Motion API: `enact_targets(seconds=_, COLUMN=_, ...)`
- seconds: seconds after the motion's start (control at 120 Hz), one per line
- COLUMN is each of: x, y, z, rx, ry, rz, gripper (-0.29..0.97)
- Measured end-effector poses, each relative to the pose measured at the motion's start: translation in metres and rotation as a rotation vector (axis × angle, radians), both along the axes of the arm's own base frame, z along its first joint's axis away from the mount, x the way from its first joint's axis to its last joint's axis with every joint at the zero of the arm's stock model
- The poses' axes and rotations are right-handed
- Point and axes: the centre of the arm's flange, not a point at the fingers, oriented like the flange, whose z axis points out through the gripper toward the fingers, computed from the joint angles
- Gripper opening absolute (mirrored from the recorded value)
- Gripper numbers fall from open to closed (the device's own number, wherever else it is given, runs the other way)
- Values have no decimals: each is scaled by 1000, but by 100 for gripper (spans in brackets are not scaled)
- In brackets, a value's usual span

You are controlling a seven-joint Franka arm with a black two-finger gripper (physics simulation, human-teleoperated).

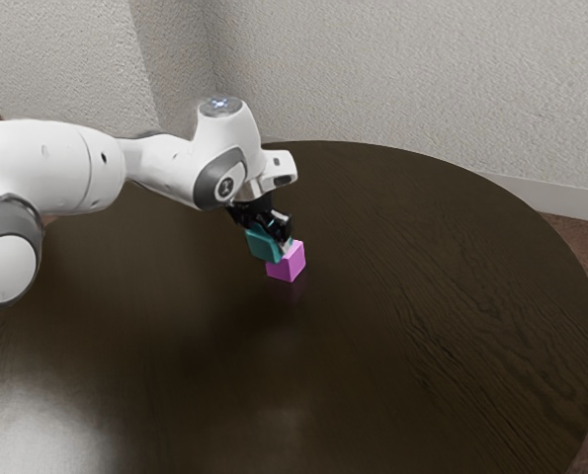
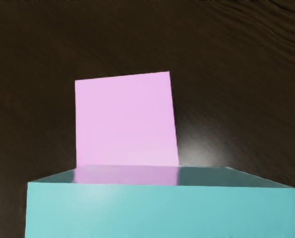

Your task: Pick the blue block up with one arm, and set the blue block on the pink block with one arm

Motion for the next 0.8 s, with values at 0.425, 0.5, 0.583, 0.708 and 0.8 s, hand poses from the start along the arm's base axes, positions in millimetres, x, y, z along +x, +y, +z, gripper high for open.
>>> enact_targets(seconds=0.425, x=41, y=-5, z=-11, rx=14, ry=-2, rz=-6, gripper=30)
enact_targets(seconds=0.5, x=42, y=-2, z=-13, rx=17, ry=5, rz=-2, gripper=30)
enact_targets(seconds=0.583, x=45, y=2, z=-15, rx=19, ry=4, rz=3, gripper=30)
enact_targets(seconds=0.708, x=55, y=6, z=-11, rx=19, ry=-15, rz=8, gripper=30)
enact_targets(seconds=0.8, x=57, y=9, z=-13, rx=18, ry=-14, rz=11, gripper=30)
